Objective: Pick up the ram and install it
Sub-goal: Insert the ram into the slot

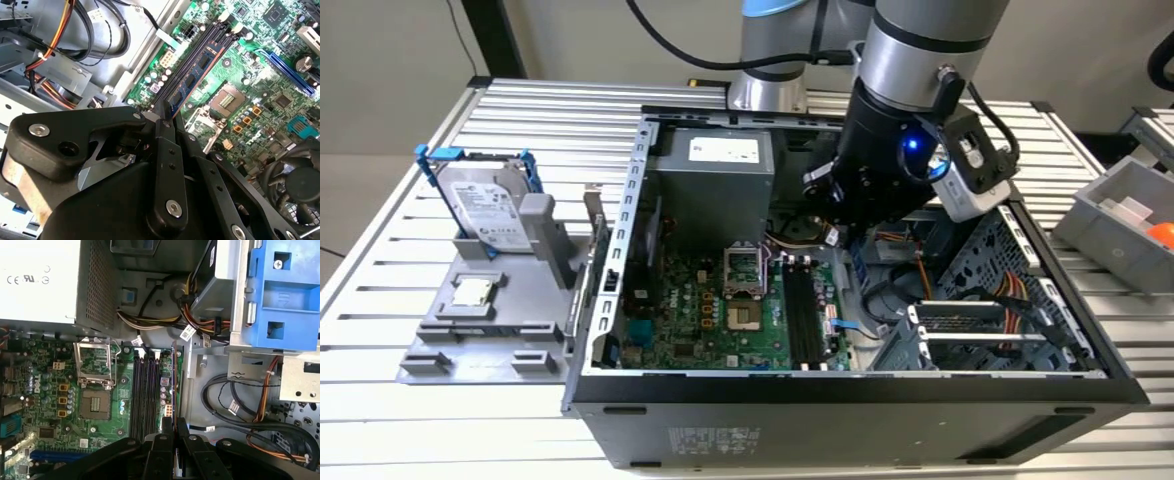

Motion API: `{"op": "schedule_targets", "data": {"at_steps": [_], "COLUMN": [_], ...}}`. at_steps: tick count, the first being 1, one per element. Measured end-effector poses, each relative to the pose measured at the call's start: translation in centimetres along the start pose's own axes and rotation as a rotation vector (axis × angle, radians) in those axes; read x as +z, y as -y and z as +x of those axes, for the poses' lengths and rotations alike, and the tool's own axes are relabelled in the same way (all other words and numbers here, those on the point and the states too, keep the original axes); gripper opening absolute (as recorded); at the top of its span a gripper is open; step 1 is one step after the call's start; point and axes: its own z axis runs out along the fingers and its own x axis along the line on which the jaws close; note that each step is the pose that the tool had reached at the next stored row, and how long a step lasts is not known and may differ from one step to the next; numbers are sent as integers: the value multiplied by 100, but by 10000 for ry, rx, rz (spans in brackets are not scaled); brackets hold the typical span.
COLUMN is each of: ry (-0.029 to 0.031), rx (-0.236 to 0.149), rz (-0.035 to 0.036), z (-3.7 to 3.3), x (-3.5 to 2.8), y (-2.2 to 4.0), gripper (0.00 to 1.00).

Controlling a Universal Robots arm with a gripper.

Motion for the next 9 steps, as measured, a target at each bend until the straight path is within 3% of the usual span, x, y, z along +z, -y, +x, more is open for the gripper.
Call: {"op": "schedule_targets", "data": {"at_steps": [9], "ry": [1], "rx": [0], "rz": [1], "z": [0], "x": [32], "y": [1], "gripper": [0]}}
